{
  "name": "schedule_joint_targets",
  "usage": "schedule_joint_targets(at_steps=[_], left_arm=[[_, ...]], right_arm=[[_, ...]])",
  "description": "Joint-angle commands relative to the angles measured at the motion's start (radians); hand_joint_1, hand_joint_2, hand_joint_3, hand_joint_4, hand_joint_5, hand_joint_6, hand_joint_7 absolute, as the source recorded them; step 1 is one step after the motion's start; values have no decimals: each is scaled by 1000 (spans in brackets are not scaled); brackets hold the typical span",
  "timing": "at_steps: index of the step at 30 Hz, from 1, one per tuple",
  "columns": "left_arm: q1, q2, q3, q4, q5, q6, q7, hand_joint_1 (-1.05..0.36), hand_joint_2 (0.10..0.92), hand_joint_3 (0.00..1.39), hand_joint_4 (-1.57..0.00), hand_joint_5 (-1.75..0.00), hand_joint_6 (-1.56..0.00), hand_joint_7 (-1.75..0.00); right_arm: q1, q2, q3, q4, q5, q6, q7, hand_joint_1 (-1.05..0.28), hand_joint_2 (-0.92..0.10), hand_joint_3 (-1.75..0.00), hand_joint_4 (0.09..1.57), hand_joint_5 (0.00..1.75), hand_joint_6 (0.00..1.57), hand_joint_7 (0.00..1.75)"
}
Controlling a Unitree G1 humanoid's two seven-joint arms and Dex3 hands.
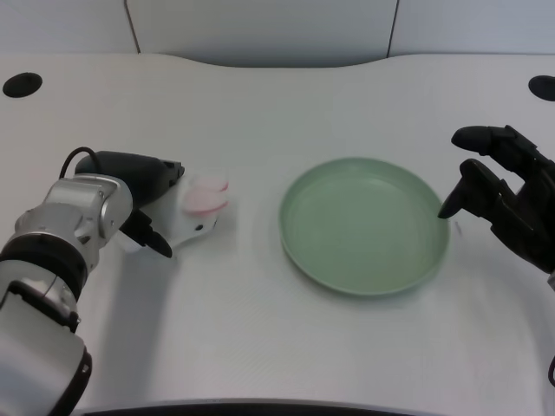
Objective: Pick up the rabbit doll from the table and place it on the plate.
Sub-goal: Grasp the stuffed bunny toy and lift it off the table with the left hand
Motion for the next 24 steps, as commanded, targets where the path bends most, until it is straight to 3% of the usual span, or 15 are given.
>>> schedule_joint_targets(at_steps=[1,3,6,7,8,12,13,14,15,16,18,20,24], left_arm=[[-1,8,-16,16,-2,6,-8,-670,759,0,-118,-522,-231,-20],[1,15,-26,15,5,8,13,-668,758,0,-117,-524,-231,-18],[13,29,-39,10,12,2,90,-592,758,0,-250,-517,-339,-45],[19,32,-38,7,8,-4,124,-491,769,4,-410,-599,-514,-132],[23,34,-38,7,6,-8,149,-455,773,5,-464,-629,-575,-162],[24,35,-44,12,0,-13,171,-419,778,4,-512,-670,-635,-192],[24,44,-31,9,-13,-29,201,-418,778,4,-512,-673,-636,-193],[24,51,-21,7,-23,-41,224,-338,859,16,-629,-1092,-587,-743],[24,55,-15,7,-30,-49,241,-310,889,16,-664,-1247,-492,-1069],[23,58,-12,8,-33,-55,250,-293,908,16,-686,-1342,-431,-1275],[20,56,13,11,-60,-52,242,-284,918,16,-697,-1391,-398,-1383],[15,56,46,12,-96,-48,230,-259,920,26,-840,-1486,-418,-1667],[15,56,55,12,-106,-47,227,-252,921,34,-881,-1515,-430,-1742]], right_arm=[[14,-17,-11,4,13,8,2,-421,-921,-259,643,1587,498,1247],[12,-14,-9,5,9,3,-1,-421,-921,-258,645,1584,501,1242],[11,-11,-4,-1,3,2,-8,-418,-921,-270,642,1599,503,1251],[12,-11,-3,-6,4,7,-11,-412,-921,-281,633,1612,498,1263],[13,-11,-2,-10,4,11,-12,-410,-921,-286,629,1618,495,1270],[14,-11,-1,-14,5,13,-14,-406,-921,-290,622,1629,489,1281],[11,-9,-3,-7,5,6,-13,-406,-921,-290,621,1630,488,1283],[9,-8,-5,-2,6,0,-11,-397,-921,-293,622,1630,489,1286],[8,-8,-6,2,7,-4,-10,-393,-921,-295,623,1630,489,1287],[7,-8,-6,3,7,-6,-10,-391,-921,-297,623,1630,489,1288],[8,-8,-6,-1,7,4,-14,-390,-921,-298,624,1629,489,1289],[5,-7,-7,5,10,2,-9,-384,-921,-301,623,1626,480,1289],[3,-7,-8,10,11,-2,-6,-381,-921,-309,621,1628,473,1294]])
